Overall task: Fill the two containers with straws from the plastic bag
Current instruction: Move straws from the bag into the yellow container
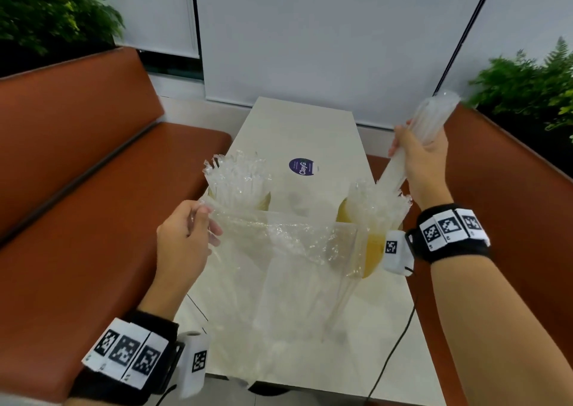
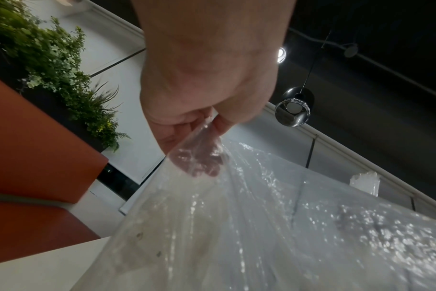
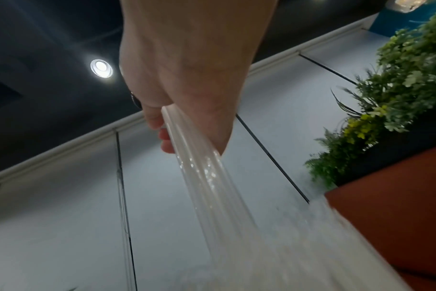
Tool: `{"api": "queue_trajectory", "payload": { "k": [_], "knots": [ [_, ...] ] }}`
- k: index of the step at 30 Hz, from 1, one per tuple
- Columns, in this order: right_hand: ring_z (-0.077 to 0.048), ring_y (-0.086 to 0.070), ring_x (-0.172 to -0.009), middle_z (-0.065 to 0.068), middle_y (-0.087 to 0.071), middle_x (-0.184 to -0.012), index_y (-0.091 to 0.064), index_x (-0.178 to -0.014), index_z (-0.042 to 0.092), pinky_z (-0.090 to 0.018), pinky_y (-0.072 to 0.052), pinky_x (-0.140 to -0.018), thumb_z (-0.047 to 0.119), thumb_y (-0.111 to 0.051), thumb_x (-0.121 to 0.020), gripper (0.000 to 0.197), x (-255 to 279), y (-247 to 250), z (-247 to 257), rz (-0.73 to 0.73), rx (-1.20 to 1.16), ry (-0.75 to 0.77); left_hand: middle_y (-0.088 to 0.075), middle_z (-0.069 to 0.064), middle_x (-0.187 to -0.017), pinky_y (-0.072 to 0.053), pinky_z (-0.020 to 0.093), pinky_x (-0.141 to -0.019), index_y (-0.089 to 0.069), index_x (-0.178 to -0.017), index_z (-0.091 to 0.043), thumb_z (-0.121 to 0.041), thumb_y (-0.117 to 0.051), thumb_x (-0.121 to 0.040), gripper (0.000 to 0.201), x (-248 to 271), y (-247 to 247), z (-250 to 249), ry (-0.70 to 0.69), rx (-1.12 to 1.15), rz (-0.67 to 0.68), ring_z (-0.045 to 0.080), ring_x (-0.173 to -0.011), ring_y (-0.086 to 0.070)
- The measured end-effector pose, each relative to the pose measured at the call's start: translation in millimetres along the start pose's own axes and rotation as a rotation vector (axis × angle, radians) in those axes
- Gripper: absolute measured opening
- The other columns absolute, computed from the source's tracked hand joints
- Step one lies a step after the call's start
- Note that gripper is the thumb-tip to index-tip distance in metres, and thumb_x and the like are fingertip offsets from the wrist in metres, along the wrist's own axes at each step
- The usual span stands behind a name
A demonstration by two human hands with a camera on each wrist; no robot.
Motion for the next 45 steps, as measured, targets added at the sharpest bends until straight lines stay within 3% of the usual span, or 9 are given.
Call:
{"api": "queue_trajectory", "payload": {
  "k": [14,18,23,26,30,34,37,40,45],
  "knots": [
    [-0.021,-0.074,-0.079,-0.029,-0.070,-0.098,-0.056,-0.123,-0.001,-0.030,-0.061,-0.078,0.002,-0.066,-0.093,0.031,1,-2,-19,0.152,0.116,-0.034,-0.072,0.001,-0.071,-0.056,0.040,-0.057,-0.065,-0.091,-0.022,-0.020,-0.048,-0.104,0.022,0,-25,6,-0.011,-0.015,0.089,0.015,-0.057,-0.067],
    [-0.034,-0.074,-0.084,-0.025,-0.071,-0.092,-0.059,-0.112,0.010,-0.050,-0.060,-0.084,0.005,-0.066,-0.092,0.021,-2,1,-24,0.085,0.060,-0.091,-0.072,0.001,-0.072,-0.057,0.041,-0.057,-0.065,-0.092,-0.021,-0.020,-0.048,-0.105,0.022,-2,-25,8,-0.014,-0.016,0.099,0.014,-0.057,-0.067],
    [-0.025,-0.068,-0.080,-0.005,-0.068,-0.083,-0.058,-0.109,0.020,-0.053,-0.055,-0.085,0.011,-0.066,-0.094,0.019,-10,8,-31,0.089,-0.030,-0.112,-0.072,0.001,-0.074,-0.057,0.040,-0.056,-0.066,-0.095,-0.018,-0.022,-0.048,-0.105,0.021,-2,-24,10,0.003,-0.012,0.115,0.012,-0.057,-0.067],
    [-0.026,-0.063,-0.072,-0.006,-0.065,-0.075,-0.057,-0.106,0.019,-0.054,-0.056,-0.079,0.019,-0.068,-0.094,0.016,-9,12,-43,0.085,0.004,-0.133,-0.072,0.001,-0.074,-0.056,0.039,-0.055,-0.066,-0.095,-0.019,-0.023,-0.048,-0.105,0.021,-2,-25,11,0.011,-0.003,0.121,0.013,-0.058,-0.067],
    [-0.017,-0.068,-0.073,-0.009,-0.069,-0.079,-0.059,-0.112,0.003,-0.041,-0.056,-0.076,0.019,-0.068,-0.095,0.024,14,5,-71,0.233,0.212,-0.182,-0.072,0.001,-0.074,-0.057,0.041,-0.056,-0.067,-0.096,-0.019,-0.023,-0.048,-0.105,0.021,0,-26,12,0.015,-0.002,0.133,0.013,-0.058,-0.067],
    [-0.027,-0.073,-0.090,-0.013,-0.074,-0.093,-0.068,-0.102,0.005,-0.050,-0.059,-0.087,0.018,-0.082,-0.082,0.028,25,5,-92,0.156,0.322,-0.221,-0.072,-0.001,-0.073,-0.057,0.042,-0.057,-0.067,-0.096,-0.019,-0.021,-0.048,-0.105,0.021,0,-24,16,0.010,-0.016,0.131,0.013,-0.059,-0.067],
    [-0.015,-0.071,-0.095,-0.003,-0.068,-0.108,-0.057,-0.121,0.013,-0.038,-0.059,-0.089,0.016,-0.090,-0.070,0.060,14,4,-70,0.065,0.358,-0.109,-0.072,-0.001,-0.074,-0.057,0.040,-0.057,-0.067,-0.097,-0.019,-0.021,-0.048,-0.105,0.021,0,-21,17,0.013,-0.017,0.135,0.012,-0.058,-0.067],
    [-0.015,-0.069,-0.097,-0.013,-0.053,-0.128,-0.034,-0.142,0.017,-0.025,-0.060,-0.080,0.008,-0.091,-0.065,0.096,-6,1,-36,0.016,0.297,0.126,-0.073,-0.003,-0.074,-0.056,0.037,-0.055,-0.067,-0.096,-0.021,-0.022,-0.048,-0.105,0.021,0,-23,18,0.016,-0.021,0.144,0.010,-0.058,-0.067],
    [-0.020,-0.067,-0.101,-0.008,-0.062,-0.117,-0.049,-0.135,0.013,-0.030,-0.059,-0.085,0.015,-0.083,-0.076,0.068,-18,-4,-21,0.059,0.420,0.244,-0.072,-0.004,-0.074,-0.055,0.034,-0.055,-0.067,-0.096,-0.022,-0.023,-0.048,-0.105,0.021,2,-27,17,0.018,-0.013,0.159,0.010,-0.058,-0.067]
  ]
}}
Point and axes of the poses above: each hand's wrist, its own x-axis away from the middle knuckle, its own y-axis out of the back of the hand, z = x × y, the point moved 3 cm from there along -x, towards the middle knuckle
